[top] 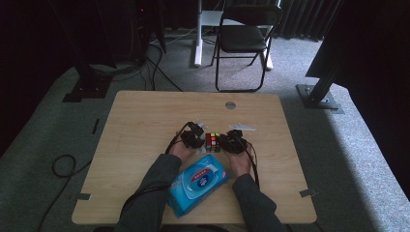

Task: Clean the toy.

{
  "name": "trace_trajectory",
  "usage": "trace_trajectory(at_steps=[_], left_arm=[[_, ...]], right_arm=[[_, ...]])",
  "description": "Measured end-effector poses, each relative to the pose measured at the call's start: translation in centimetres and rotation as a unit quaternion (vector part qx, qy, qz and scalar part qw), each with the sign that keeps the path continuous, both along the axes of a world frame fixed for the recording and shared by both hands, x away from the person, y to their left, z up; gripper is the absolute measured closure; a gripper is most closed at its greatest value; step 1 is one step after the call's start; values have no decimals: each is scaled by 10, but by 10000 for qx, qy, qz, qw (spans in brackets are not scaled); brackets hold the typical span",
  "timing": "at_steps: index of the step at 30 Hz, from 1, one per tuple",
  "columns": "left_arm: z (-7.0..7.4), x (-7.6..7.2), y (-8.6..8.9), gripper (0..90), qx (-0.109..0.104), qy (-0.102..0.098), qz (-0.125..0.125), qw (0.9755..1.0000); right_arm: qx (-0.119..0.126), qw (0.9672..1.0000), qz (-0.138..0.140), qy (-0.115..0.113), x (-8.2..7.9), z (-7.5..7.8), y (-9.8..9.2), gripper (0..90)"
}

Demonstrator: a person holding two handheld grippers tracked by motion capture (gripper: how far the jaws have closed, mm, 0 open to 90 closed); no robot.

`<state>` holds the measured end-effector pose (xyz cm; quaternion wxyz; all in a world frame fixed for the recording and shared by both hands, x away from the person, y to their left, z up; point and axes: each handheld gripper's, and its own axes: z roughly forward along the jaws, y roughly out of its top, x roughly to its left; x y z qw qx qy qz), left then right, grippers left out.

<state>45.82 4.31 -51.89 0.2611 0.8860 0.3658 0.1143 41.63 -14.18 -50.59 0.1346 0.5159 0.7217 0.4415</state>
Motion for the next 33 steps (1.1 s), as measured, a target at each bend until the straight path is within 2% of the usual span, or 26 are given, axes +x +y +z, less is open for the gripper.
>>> trace_trajectory(at_steps=[15, 22, 25, 33], left_arm=[[3, -2, 1, 844, -11, -34, -16, 10000], [16, -8, 6, 844, -259, -197, -29, 9995], [25, -13, 10, 845, -436, -251, -42, 9987], [39, -24, 14, 843, -644, -389, -252, 9968]], right_arm=[[-28, 10000, -32, -18, -1, 0, 1, 699], [10, 10000, -48, -32, -1, -1, 1, 699], [13, 10000, -53, -31, -1, -1, 1, 699], [66, 10000, -48, -27, -1, -1, 1, 702]])
